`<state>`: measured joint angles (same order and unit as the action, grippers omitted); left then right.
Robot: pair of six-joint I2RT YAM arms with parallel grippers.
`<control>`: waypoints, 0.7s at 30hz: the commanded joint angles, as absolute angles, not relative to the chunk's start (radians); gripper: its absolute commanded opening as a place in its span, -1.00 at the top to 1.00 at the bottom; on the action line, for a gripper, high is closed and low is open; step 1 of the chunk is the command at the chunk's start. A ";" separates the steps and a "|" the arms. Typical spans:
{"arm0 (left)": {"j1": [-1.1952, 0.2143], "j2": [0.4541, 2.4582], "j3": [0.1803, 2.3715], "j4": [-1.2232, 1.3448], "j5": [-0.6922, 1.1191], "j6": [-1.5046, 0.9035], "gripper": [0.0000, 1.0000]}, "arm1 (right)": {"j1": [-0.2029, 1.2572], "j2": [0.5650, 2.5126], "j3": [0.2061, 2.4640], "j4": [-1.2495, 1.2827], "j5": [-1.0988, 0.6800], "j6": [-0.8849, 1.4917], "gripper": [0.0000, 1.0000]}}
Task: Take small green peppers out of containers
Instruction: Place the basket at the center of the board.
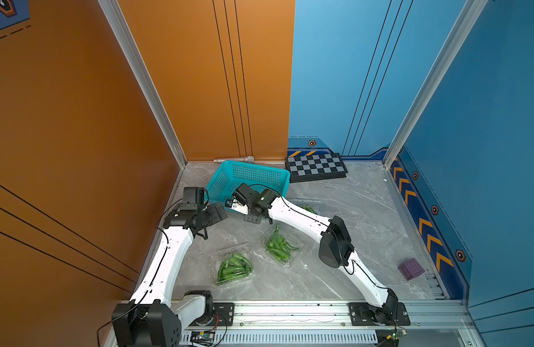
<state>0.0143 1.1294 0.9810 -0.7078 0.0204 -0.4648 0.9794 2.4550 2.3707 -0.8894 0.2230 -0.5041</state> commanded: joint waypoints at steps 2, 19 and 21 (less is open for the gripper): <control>0.029 1.117 0.955 -0.732 0.031 -0.463 -0.97 | 0.992 2.474 2.388 -0.812 0.207 -0.552 1.00; 0.048 1.108 0.942 -0.732 0.027 -0.457 -0.97 | 0.994 2.491 2.363 -0.752 0.113 -0.546 0.70; 0.048 1.108 0.942 -0.732 0.022 -0.456 -0.98 | 0.991 2.489 2.355 -0.750 0.116 -0.539 0.53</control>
